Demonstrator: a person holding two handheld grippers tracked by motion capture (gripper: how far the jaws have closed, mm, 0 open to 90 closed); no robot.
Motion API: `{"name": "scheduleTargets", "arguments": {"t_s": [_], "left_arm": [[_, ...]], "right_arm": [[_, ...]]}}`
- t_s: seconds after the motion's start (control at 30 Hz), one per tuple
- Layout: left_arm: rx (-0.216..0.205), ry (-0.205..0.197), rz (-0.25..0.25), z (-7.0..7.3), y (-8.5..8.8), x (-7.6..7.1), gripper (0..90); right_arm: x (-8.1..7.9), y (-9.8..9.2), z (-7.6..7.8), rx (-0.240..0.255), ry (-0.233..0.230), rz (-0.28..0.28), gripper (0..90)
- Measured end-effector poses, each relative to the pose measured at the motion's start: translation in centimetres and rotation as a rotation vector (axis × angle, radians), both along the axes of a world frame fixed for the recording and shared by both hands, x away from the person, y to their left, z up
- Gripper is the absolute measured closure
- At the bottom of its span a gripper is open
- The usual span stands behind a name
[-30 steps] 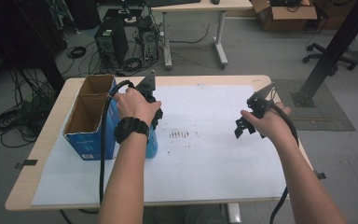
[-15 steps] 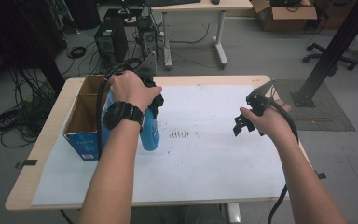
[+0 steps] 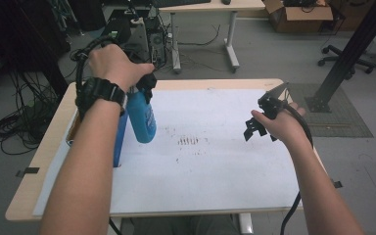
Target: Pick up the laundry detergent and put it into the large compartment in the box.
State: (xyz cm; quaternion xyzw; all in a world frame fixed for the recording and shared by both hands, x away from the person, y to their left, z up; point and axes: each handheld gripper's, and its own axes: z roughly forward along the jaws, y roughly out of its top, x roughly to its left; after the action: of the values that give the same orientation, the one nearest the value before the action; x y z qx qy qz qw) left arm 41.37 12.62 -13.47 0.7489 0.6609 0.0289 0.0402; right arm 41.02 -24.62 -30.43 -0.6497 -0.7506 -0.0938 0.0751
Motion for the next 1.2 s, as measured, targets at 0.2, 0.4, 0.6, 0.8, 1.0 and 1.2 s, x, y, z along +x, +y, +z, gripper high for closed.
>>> {"name": "scheduleTargets", "arguments": {"t_s": [0.2,0.4,0.6,0.8,1.0,1.2], "left_arm": [[-0.014,-0.023,0.025,2.5,2.6,0.0,37.2],[-0.014,-0.044,0.068,4.2,5.9,0.1,37.2],[-0.003,-0.063,0.101,5.1,8.9,0.2,37.3],[0.015,-0.071,0.112,5.1,11.0,0.5,37.3],[0.014,-0.065,0.12,4.1,12.4,1.0,37.3],[0.018,-0.051,0.128,2.0,13.0,1.4,37.3]], "right_arm": [[0.2,0.5,-0.1,0.001,0.003,0.009,4.3],[0.5,0.6,0.0,0.003,-0.003,0.006,4.3],[0.7,0.1,-0.1,-0.002,0.004,-0.011,4.3],[0.9,0.0,-0.4,-0.004,0.007,-0.015,4.4],[1.1,0.2,-0.9,-0.01,0.018,-0.014,4.3],[1.4,0.6,-1.5,-0.011,0.025,-0.008,4.4]]}}
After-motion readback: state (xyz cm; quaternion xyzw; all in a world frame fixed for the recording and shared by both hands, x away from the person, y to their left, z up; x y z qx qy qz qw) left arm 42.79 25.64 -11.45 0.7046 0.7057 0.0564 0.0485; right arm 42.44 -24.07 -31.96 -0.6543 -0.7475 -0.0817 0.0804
